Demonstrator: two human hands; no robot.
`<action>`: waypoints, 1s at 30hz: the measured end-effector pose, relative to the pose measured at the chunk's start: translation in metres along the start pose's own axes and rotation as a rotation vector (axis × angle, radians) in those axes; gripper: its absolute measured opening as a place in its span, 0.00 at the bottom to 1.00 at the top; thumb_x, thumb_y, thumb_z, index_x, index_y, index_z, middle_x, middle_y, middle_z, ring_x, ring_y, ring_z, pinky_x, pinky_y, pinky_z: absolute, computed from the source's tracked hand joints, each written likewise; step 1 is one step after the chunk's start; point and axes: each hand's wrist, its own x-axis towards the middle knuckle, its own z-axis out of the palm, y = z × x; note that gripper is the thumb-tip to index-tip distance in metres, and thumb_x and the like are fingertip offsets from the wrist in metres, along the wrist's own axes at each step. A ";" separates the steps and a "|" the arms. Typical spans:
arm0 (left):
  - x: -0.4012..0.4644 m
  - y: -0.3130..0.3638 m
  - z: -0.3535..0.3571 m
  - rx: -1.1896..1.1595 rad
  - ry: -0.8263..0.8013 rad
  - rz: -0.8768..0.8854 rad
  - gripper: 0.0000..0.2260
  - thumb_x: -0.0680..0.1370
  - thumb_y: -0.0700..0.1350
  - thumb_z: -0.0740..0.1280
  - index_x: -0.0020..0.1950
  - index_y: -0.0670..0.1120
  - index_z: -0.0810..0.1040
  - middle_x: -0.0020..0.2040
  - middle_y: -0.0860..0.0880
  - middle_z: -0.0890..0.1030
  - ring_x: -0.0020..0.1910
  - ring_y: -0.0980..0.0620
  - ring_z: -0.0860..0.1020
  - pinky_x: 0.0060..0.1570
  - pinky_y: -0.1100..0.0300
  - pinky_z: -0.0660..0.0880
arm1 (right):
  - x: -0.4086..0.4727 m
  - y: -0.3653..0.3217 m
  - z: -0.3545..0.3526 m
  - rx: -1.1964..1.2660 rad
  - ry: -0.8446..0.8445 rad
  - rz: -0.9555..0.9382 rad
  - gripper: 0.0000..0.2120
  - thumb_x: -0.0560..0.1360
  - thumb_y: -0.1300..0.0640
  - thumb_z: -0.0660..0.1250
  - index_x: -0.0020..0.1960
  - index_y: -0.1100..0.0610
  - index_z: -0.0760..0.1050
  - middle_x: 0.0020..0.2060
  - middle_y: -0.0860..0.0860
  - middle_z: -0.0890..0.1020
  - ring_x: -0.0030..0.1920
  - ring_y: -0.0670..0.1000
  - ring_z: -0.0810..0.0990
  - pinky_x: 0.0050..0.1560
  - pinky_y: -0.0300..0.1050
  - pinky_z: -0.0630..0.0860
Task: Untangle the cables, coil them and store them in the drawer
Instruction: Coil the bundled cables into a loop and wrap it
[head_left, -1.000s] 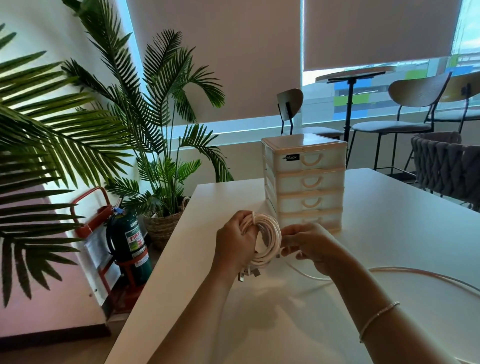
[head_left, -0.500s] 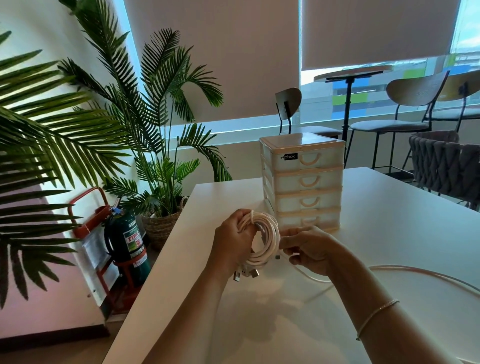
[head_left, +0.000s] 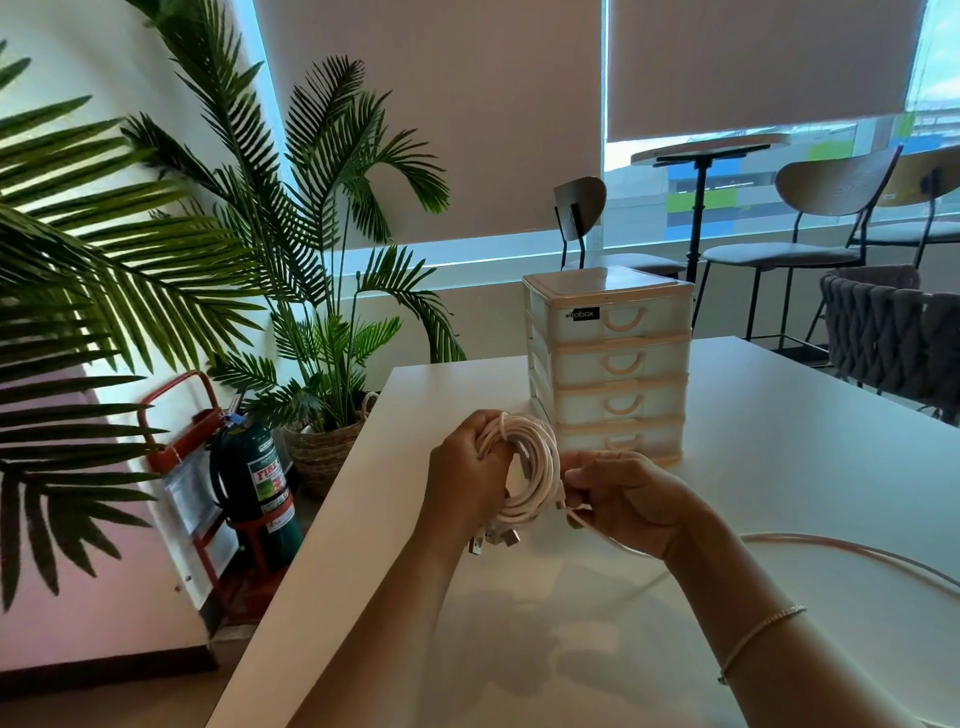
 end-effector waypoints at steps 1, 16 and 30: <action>0.000 0.000 0.000 0.011 0.001 0.004 0.09 0.76 0.42 0.63 0.53 0.48 0.79 0.34 0.57 0.77 0.34 0.56 0.75 0.35 0.68 0.68 | 0.002 0.001 0.000 0.001 0.008 -0.010 0.11 0.61 0.64 0.70 0.43 0.61 0.83 0.34 0.57 0.79 0.33 0.50 0.72 0.33 0.40 0.69; -0.002 0.003 0.003 0.070 0.038 0.066 0.10 0.77 0.40 0.63 0.56 0.46 0.79 0.41 0.52 0.79 0.37 0.58 0.74 0.35 0.79 0.66 | 0.004 0.004 0.017 -0.018 0.154 -0.114 0.09 0.62 0.69 0.67 0.36 0.58 0.83 0.30 0.56 0.75 0.29 0.48 0.68 0.33 0.40 0.62; -0.001 -0.003 0.007 0.250 0.164 0.105 0.13 0.75 0.35 0.62 0.58 0.42 0.77 0.50 0.42 0.82 0.50 0.44 0.79 0.44 0.71 0.65 | -0.007 -0.007 0.028 -0.333 0.298 -0.194 0.09 0.67 0.55 0.70 0.46 0.56 0.80 0.38 0.52 0.83 0.40 0.49 0.81 0.50 0.45 0.76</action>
